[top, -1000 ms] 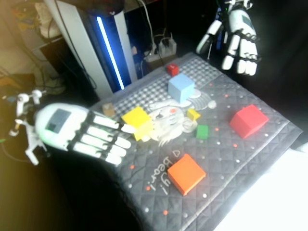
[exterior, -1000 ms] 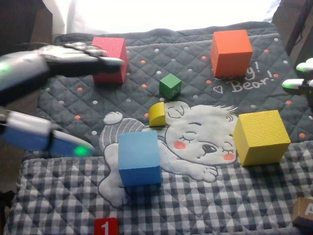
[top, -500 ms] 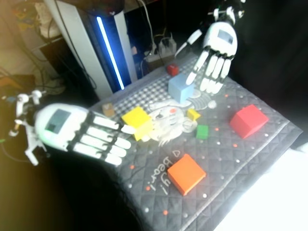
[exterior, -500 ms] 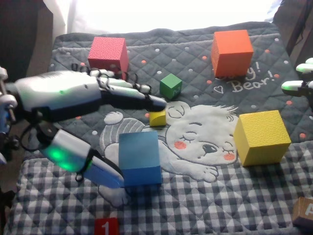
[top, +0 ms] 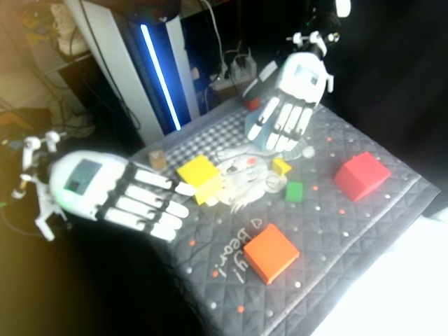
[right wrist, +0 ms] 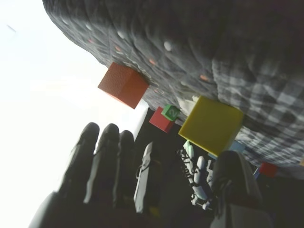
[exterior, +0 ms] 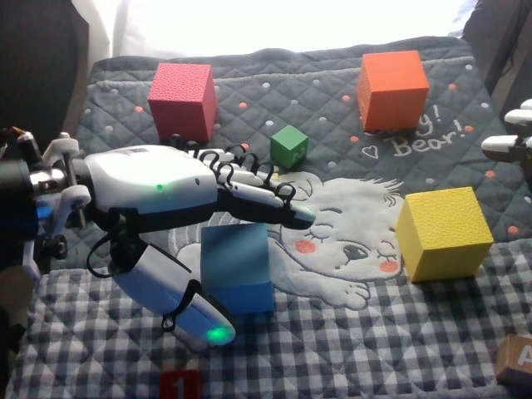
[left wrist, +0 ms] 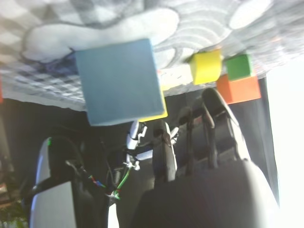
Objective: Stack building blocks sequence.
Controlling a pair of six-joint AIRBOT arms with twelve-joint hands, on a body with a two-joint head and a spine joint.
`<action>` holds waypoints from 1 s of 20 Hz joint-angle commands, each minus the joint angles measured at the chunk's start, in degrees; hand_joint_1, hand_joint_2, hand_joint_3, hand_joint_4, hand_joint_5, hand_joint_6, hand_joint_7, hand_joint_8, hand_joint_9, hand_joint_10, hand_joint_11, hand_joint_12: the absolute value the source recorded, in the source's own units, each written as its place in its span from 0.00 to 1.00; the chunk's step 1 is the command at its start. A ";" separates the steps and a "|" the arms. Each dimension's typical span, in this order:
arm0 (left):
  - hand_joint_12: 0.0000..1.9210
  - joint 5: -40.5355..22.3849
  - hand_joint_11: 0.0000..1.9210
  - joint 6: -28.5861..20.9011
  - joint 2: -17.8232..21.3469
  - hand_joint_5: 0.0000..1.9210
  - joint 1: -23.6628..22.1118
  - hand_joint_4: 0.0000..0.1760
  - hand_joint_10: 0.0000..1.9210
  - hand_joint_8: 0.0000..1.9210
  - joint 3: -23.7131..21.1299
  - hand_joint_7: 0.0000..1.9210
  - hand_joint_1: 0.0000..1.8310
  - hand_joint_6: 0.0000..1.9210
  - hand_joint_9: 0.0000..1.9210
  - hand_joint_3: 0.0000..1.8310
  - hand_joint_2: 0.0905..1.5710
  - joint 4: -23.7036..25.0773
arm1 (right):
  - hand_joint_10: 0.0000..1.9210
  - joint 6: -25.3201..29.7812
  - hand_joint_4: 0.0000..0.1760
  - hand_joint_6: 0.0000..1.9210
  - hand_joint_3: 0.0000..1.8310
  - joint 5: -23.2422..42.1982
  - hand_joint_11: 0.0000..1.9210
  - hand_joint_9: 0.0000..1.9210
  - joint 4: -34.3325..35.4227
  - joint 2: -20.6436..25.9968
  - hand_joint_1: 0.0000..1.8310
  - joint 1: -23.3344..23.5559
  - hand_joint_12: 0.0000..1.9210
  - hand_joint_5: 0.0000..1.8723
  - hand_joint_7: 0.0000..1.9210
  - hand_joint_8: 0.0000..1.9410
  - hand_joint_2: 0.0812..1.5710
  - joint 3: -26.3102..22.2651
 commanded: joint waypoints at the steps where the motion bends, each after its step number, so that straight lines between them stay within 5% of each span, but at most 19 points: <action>1: 0.44 -3.51 0.00 -0.43 -0.24 0.13 -0.75 1.00 0.00 0.00 -0.02 0.10 0.35 0.00 0.09 0.00 0.51 -1.29 | 0.00 0.24 0.89 0.00 0.00 6.60 0.02 0.09 1.52 0.39 0.39 0.73 0.11 0.19 0.13 0.00 0.65 0.29; 4: 0.55 -1.98 0.00 -0.42 -0.71 0.13 -0.74 1.00 0.02 0.00 -0.08 0.12 0.37 0.00 0.14 0.00 0.51 0.50 | 0.00 0.24 0.89 0.00 0.00 6.60 0.00 0.08 1.64 0.40 0.38 0.73 0.10 0.19 0.13 0.00 0.66 0.30; 6: 0.72 -0.96 0.00 -0.37 -1.16 0.17 -0.76 1.00 0.04 0.01 0.08 0.18 0.45 0.00 0.20 0.00 0.51 1.46 | 0.00 0.24 0.92 0.00 0.00 6.62 0.01 0.09 1.66 0.40 0.36 0.73 0.10 0.19 0.13 0.00 0.67 0.32; 7: 0.81 -0.30 0.00 -0.24 -1.51 0.24 -0.74 0.84 0.06 0.02 0.21 0.25 0.52 0.01 0.25 0.00 0.55 1.91 | 0.00 0.24 0.98 0.00 0.00 6.62 0.00 0.07 1.67 0.40 0.36 0.73 0.09 0.18 0.12 0.00 0.67 0.34; 8: 0.84 0.24 0.00 0.04 -1.82 0.26 -0.62 0.81 0.06 0.01 0.41 0.27 0.54 0.01 0.27 0.00 0.55 1.96 | 0.00 0.24 0.99 0.00 0.00 6.62 0.00 0.07 1.68 0.40 0.36 0.73 0.08 0.18 0.12 0.00 0.67 0.35; 9: 0.91 0.56 0.07 0.16 -2.09 0.46 -0.50 0.00 0.44 0.16 0.65 0.37 0.59 0.41 0.25 0.01 0.66 1.76 | 0.00 0.24 0.88 0.00 0.00 6.62 0.00 0.08 1.69 0.40 0.38 0.73 0.08 0.19 0.13 0.00 0.67 0.35; 10: 0.98 0.66 0.11 1.26 -2.42 0.49 -0.25 0.00 0.75 0.50 1.00 0.32 0.62 0.50 0.22 0.00 0.69 0.16 | 0.00 0.24 0.86 0.00 0.00 6.62 0.00 0.08 1.69 0.40 0.38 0.73 0.08 0.19 0.13 0.00 0.67 0.35; 11: 1.00 0.64 0.21 3.13 -2.52 0.51 -0.06 0.00 0.95 0.83 1.14 0.29 0.64 0.50 0.26 0.00 0.69 -2.14 | 0.01 0.24 0.85 0.00 0.00 6.62 0.02 0.09 1.69 0.40 0.38 0.73 0.09 0.19 0.14 0.00 0.67 0.35; 14: 1.00 0.06 0.20 7.22 -2.18 0.45 -0.17 0.00 0.98 0.87 1.34 0.35 0.66 0.51 0.26 0.00 0.76 -7.12 | 0.01 0.24 0.85 0.00 0.00 6.62 0.04 0.11 1.69 0.40 0.38 0.72 0.10 0.19 0.14 0.00 0.68 0.35; 16: 0.92 -1.50 0.27 9.15 -1.12 0.52 -1.12 0.00 0.83 0.76 1.44 0.43 0.68 0.40 0.34 0.00 0.72 -10.47 | 0.01 0.24 0.90 0.00 0.00 6.63 0.05 0.11 1.70 0.40 0.35 0.72 0.10 0.18 0.14 0.00 0.69 0.34; 20: 0.86 -3.77 0.39 9.20 2.18 0.55 -5.18 0.00 0.73 0.70 1.32 0.47 0.69 0.32 0.44 0.00 0.70 -11.23 | 0.00 0.24 0.81 0.00 0.00 6.63 0.05 0.11 1.73 0.40 0.35 0.70 0.10 0.19 0.14 0.00 0.69 0.33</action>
